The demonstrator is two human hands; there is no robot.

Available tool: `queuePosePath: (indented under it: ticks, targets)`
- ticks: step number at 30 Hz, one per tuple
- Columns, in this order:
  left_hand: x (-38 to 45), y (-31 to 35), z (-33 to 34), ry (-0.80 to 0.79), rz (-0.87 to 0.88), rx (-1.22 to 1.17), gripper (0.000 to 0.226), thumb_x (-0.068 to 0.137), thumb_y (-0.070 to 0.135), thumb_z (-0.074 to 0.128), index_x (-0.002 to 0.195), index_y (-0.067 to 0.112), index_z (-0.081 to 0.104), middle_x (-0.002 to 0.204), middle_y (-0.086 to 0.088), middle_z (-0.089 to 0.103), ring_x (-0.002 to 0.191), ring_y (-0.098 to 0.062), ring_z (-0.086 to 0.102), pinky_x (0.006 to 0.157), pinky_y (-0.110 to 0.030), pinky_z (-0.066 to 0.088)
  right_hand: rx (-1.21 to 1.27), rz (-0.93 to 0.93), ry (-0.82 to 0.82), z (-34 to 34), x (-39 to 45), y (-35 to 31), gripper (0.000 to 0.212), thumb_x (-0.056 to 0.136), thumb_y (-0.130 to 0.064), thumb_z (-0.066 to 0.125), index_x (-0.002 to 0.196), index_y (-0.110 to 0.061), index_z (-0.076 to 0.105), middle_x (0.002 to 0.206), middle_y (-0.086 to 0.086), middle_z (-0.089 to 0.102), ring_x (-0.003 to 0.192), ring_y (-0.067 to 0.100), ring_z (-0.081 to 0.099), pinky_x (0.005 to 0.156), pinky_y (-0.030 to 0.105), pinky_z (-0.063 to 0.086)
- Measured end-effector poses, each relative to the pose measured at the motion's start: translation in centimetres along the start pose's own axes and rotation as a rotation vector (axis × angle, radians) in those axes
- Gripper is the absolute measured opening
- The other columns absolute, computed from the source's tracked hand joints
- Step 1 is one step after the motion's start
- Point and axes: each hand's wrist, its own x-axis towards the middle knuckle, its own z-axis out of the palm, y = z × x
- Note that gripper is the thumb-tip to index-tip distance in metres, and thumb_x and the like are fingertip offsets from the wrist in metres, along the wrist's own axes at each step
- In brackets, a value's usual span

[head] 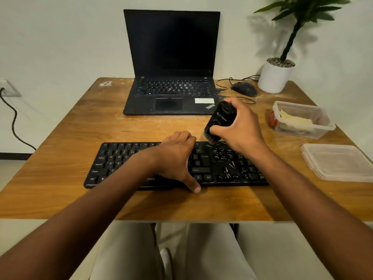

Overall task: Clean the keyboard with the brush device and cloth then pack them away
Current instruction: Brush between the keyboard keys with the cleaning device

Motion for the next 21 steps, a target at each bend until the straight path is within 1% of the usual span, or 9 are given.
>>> queuePosePath:
  ticks: [2,5,9,11,13,14,16,18,21]
  targets:
    - [0.3,-0.3,0.3,0.001,-0.012,0.007,0.144,0.059,0.077,0.084,0.165,0.017,0.006,0.163,0.001,0.014,0.151,-0.024,0.013,0.127,-0.043,0.019,0.019,0.041,0.024,1.0,0.1,0.4,0.054,0.069,-0.019,0.09,0.113,-0.028,0.06,0.097,-0.013,0.067,0.086,0.0,0.063,0.057,0.005,0.045]
    - [0.5,-0.8,0.5,-0.001,-0.011,0.018,0.145,0.056,0.08,0.083,0.163,0.018,0.009,0.159,0.002,0.017,0.148,-0.023,0.016,0.127,-0.044,0.023,-0.017,0.08,0.061,1.6,0.0,1.1,0.055,0.069,-0.021,0.09,0.116,-0.027,0.061,0.099,-0.009,0.068,0.088,0.009,0.066,0.061,0.014,0.049]
    - [0.7,-0.9,0.6,0.0,-0.007,0.03,0.143,0.055,0.08,0.083,0.162,0.017,0.012,0.156,0.002,0.02,0.145,-0.023,0.02,0.125,-0.046,0.027,-0.154,0.094,0.124,-0.1,-0.8,1.9,0.067,0.071,-0.02,0.091,0.129,-0.025,0.056,0.095,-0.014,0.057,0.082,0.006,0.058,0.057,0.012,0.043]
    - [0.7,-1.0,0.6,0.0,-0.007,0.029,0.142,0.055,0.08,0.083,0.162,0.018,0.014,0.155,0.002,0.021,0.144,-0.023,0.021,0.124,-0.046,0.028,-0.216,0.082,0.175,-1.3,-1.0,2.1,0.067,0.072,-0.021,0.09,0.129,-0.024,0.057,0.095,-0.014,0.055,0.087,0.011,0.058,0.06,0.013,0.043]
    - [0.8,-1.0,0.6,0.001,-0.009,0.029,0.14,0.055,0.079,0.084,0.161,0.018,0.016,0.153,0.002,0.023,0.142,-0.022,0.022,0.123,-0.046,0.03,-0.183,0.09,0.216,-1.8,-0.8,1.8,0.066,0.07,-0.022,0.09,0.127,-0.027,0.058,0.099,-0.014,0.059,0.095,0.014,0.062,0.065,0.014,0.048]
    - [0.8,-0.9,0.6,0.001,-0.011,0.028,0.139,0.055,0.079,0.085,0.16,0.018,0.017,0.152,0.002,0.024,0.142,-0.022,0.022,0.123,-0.046,0.03,-0.133,0.107,0.224,-1.6,-0.7,1.4,0.065,0.069,-0.021,0.09,0.126,-0.028,0.059,0.1,-0.013,0.06,0.095,0.012,0.062,0.064,0.01,0.046]
    - [0.8,-0.8,0.5,0.001,-0.015,0.027,0.138,0.055,0.078,0.085,0.16,0.019,0.018,0.152,0.001,0.025,0.141,-0.021,0.023,0.122,-0.046,0.03,-0.032,0.145,0.193,-0.4,-0.6,0.5,0.061,0.069,-0.019,0.09,0.122,-0.028,0.06,0.102,-0.013,0.062,0.092,0.008,0.062,0.061,0.006,0.042]
    - [0.8,-0.8,0.4,0.004,-0.017,0.028,0.138,0.055,0.078,0.086,0.16,0.018,0.019,0.151,0.001,0.025,0.141,-0.022,0.024,0.122,-0.046,0.03,0.022,0.16,0.14,1.2,-0.9,0.2,0.06,0.07,-0.019,0.09,0.122,-0.028,0.06,0.099,-0.015,0.061,0.087,0.003,0.061,0.063,0.01,0.043]
    - [0.8,-0.8,0.4,0.007,-0.018,0.026,0.138,0.054,0.078,0.086,0.16,0.018,0.02,0.151,0.0,0.026,0.141,-0.022,0.025,0.122,-0.047,0.031,-0.022,0.173,0.138,1.2,-1.4,0.9,0.06,0.069,-0.021,0.091,0.12,-0.027,0.06,0.097,-0.014,0.063,0.084,0.003,0.062,0.06,0.011,0.045]
